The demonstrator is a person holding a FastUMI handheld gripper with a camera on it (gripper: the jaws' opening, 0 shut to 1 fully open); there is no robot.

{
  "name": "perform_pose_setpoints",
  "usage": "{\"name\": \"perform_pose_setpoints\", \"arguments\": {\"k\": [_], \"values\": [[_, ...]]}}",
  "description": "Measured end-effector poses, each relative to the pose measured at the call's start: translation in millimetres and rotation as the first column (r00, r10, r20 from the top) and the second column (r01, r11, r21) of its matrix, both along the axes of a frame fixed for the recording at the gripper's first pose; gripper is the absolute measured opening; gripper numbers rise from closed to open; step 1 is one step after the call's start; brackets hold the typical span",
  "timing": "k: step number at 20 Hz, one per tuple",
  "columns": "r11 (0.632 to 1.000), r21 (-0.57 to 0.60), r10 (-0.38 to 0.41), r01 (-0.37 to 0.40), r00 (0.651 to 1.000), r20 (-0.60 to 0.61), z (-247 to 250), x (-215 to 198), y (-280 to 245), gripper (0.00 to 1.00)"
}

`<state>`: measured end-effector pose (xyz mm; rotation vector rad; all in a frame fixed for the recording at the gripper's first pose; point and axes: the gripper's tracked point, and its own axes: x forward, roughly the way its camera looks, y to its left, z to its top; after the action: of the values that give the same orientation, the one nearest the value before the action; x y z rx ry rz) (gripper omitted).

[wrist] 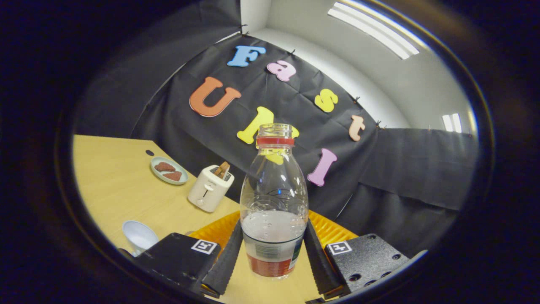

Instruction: Take the bottle from table, then pour the juice into the cup, finally place the bottle on the coaster

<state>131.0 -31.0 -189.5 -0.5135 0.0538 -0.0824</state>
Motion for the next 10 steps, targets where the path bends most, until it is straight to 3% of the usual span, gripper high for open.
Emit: {"name": "perform_pose_setpoints", "arguments": {"k": [4,10], "values": [[0.993,0.121,0.011,-0.010,1.000,-0.011,13,3,-5,0.80],[0.984,0.175,0.021,-0.023,1.000,0.013,31,19,-7,0.80]]}}
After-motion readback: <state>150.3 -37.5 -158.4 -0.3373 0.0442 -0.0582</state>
